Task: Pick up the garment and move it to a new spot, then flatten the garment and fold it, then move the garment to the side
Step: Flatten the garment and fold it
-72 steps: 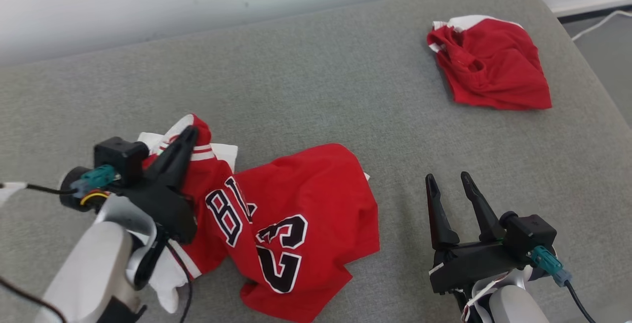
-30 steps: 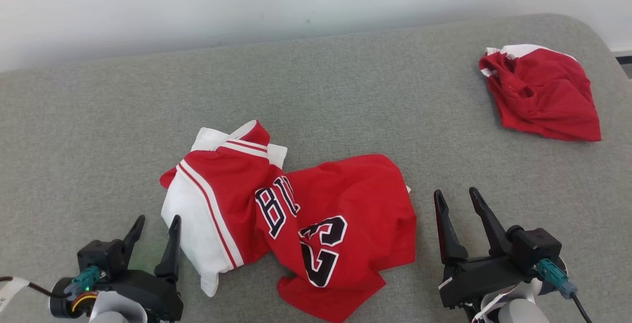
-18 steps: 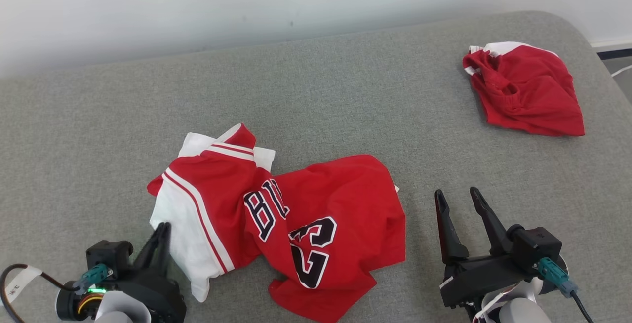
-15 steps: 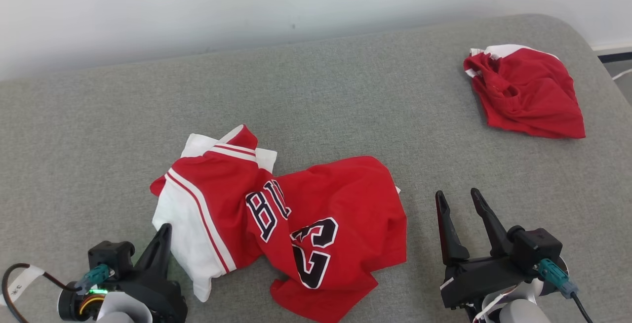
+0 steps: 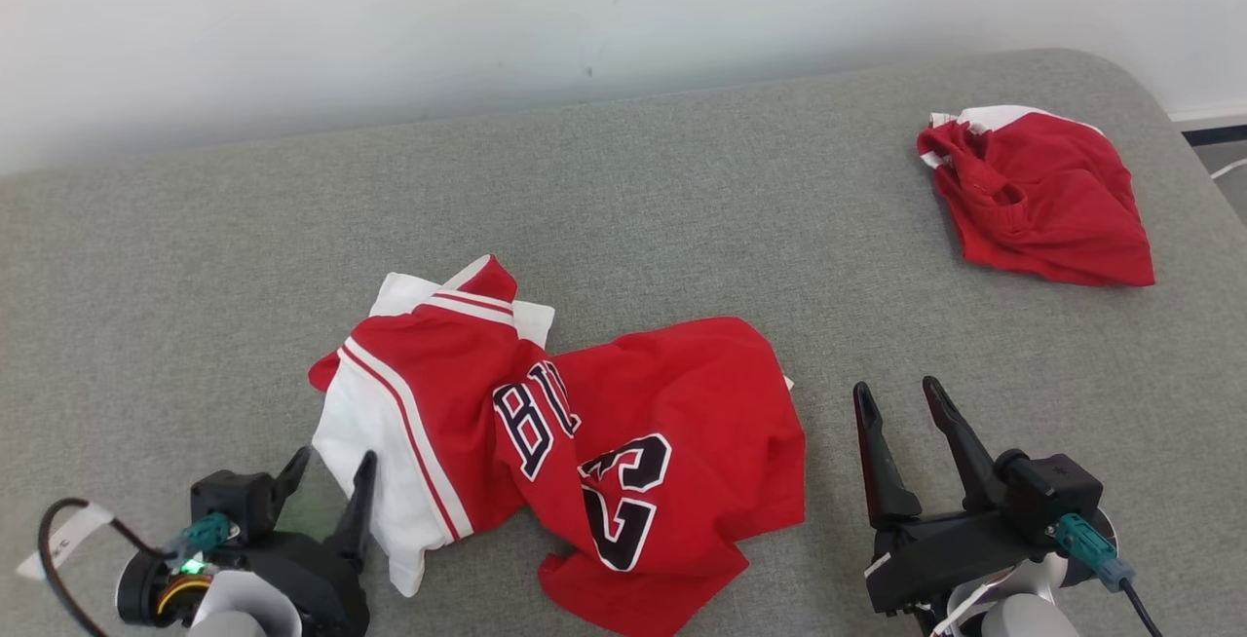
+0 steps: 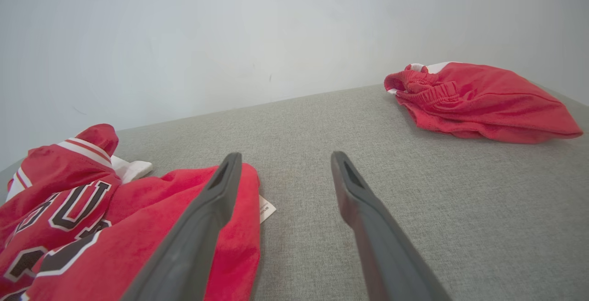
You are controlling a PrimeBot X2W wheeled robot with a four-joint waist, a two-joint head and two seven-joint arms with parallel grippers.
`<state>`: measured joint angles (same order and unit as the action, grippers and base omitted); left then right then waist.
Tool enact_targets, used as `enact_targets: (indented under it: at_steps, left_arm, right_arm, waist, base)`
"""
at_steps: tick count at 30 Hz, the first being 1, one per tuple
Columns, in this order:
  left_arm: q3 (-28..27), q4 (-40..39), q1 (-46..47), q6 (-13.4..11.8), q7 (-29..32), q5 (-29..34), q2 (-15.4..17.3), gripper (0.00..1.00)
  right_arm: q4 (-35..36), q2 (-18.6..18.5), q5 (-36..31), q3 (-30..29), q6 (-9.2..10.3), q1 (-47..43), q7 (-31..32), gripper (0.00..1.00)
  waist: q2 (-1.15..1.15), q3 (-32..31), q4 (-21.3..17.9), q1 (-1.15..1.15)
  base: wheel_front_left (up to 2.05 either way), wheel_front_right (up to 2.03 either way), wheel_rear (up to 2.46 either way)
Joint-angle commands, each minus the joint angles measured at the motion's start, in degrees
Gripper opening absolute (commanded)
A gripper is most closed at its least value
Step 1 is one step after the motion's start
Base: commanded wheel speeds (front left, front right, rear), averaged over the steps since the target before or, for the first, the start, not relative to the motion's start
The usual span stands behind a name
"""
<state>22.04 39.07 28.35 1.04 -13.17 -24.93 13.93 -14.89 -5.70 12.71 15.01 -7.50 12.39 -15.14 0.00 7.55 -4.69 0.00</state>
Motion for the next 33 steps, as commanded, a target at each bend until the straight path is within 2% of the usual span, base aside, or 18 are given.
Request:
enact_targets:
  at_steps: [1, 9, 15, 16, 18, 28, 33]
  left_arm:
    - [0.6, 0.5, 1.1, 0.5, 0.5, 0.8, 0.5, 1.0]
    - [4.3, 2.4, 6.6, 4.4, 7.9, 2.0, 3.9, 1.0]
    - [6.2, 2.7, 8.4, 6.2, 16.3, -2.0, 5.5, 1.0]
    - [6.6, 2.7, 8.4, 6.3, 17.7, -3.2, 5.9, 0.82]
    - [6.9, 1.5, 8.5, 6.3, 18.3, -4.6, 6.6, 0.0]
    - [8.9, -4.7, 6.6, 6.4, 20.3, -8.8, 9.7, 0.0]
    - [8.9, -10.8, 3.8, 4.3, 20.5, -8.4, 11.2, 0.0]
  right_arm:
    - [0.1, -0.3, 0.3, 0.2, 0.02, -0.3, -0.1, 1.0]
    - [0.0, 0.0, 0.4, 0.4, 0.02, 0.5, -0.1, 1.0]
    - [-0.3, 0.5, 0.7, 1.1, 0.02, 1.3, -0.1, 1.0]
    - [-0.3, 0.5, 0.8, 1.1, 0.02, 1.6, -0.1, 1.0]
    - [0.0, 0.7, 0.9, 1.0, 0.02, 1.8, -0.1, 1.0]
    - [-0.3, 1.2, 0.6, 0.2, 0.02, 0.6, -0.1, 1.0]
    - [-0.5, 1.5, 0.5, -0.3, 0.02, -0.4, -0.1, 1.0]
  waist:
    - [0.0, 0.2, -0.2, 0.0]
    - [0.0, 1.2, -1.3, 0.0]
    - [0.0, 1.7, -2.5, 0.0]
    - [0.0, 1.8, -2.8, 0.0]
    - [0.0, 1.9, -3.2, 0.0]
    - [0.0, 0.6, -2.4, 0.0]
    - [0.0, -1.0, -1.3, 0.0]
  base:
    - [0.0, 0.0, 0.0]
    - [0.0, 0.0, 0.0]
    - [0.0, 0.0, 0.0]
    - [0.0, 0.0, 0.0]
    - [0.0, 0.0, 0.0]
    - [0.0, 0.0, 0.0]
    - [0.0, 0.0, 0.0]
